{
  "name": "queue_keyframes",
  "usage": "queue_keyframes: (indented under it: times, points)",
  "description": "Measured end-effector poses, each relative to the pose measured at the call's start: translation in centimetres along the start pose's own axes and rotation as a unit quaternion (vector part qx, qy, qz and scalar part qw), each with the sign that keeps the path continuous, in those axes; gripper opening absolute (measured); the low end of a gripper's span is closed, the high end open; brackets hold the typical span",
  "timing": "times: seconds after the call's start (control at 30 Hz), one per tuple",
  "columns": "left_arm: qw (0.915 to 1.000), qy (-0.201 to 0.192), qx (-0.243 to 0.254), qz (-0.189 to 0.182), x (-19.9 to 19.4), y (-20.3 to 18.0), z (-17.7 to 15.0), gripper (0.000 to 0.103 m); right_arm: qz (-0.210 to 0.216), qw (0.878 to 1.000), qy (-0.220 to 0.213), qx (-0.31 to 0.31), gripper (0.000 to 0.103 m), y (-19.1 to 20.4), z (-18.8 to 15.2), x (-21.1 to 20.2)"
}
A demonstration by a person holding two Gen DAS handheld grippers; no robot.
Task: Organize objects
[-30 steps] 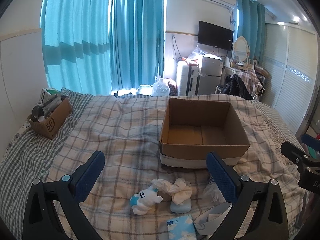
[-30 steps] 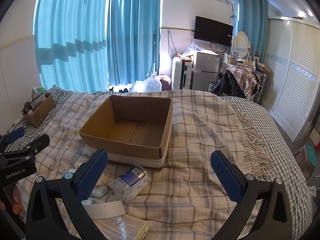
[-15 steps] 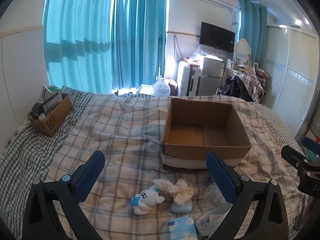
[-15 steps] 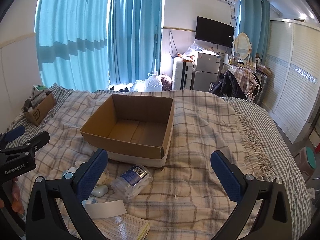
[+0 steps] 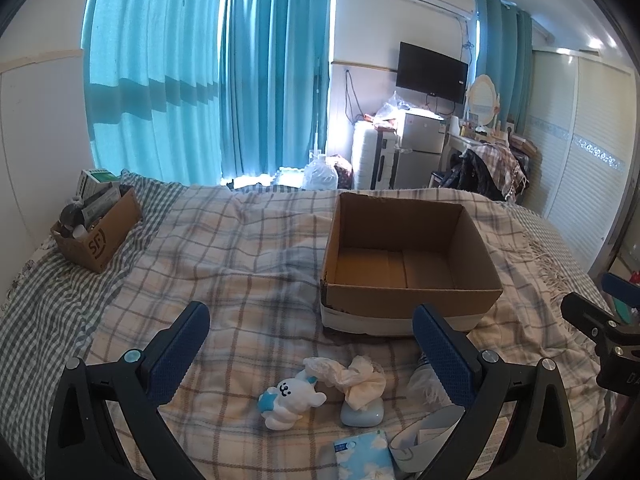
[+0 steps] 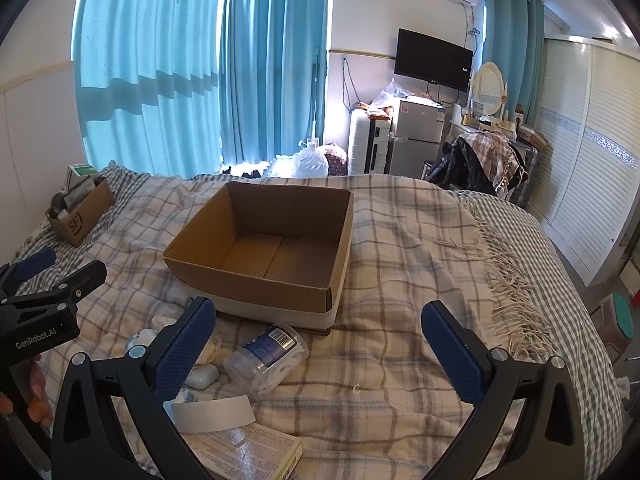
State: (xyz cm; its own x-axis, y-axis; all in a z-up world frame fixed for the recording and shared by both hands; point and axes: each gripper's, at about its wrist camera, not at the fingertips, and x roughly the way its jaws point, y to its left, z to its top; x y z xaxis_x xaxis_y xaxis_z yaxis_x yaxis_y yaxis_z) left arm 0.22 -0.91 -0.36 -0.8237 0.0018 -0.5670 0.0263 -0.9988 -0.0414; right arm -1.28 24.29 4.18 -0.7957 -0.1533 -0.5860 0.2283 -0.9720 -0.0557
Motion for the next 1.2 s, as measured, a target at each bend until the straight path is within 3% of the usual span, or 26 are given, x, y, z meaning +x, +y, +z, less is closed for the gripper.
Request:
queue_keyframes:
  times: [0.03,0.4,0.67,0.9,1.2]
  points:
    - [0.9997,0.001,-0.015,0.021,0.2,0.1,0.0,0.103,0.001,1.0,-0.001,0.0,0.103,0.0,0.0,0.0]
    - [0.9994,0.004,-0.017,0.031,0.7,0.7,-0.2,0.103,0.003,1.0,0.003,-0.015,0.103,0.7,-0.4,0.3]
    - [0.9983,0.028,-0.011,0.05,2.1,1.2,-1.4,0.103,0.019,0.999,0.016,-0.026,0.103,1.2,-0.8,0.9]
    - [0.9942,0.085,0.002,0.066,5.2,2.0,-4.8,0.103,0.032,0.997,0.064,-0.031,0.103,1.5,-1.9,3.6]
    - [0.9815,0.175,-0.011,0.076,9.5,3.8,-9.6,0.103,0.05,0.985,0.158,-0.055,0.103,3.2,-4.8,8.9]
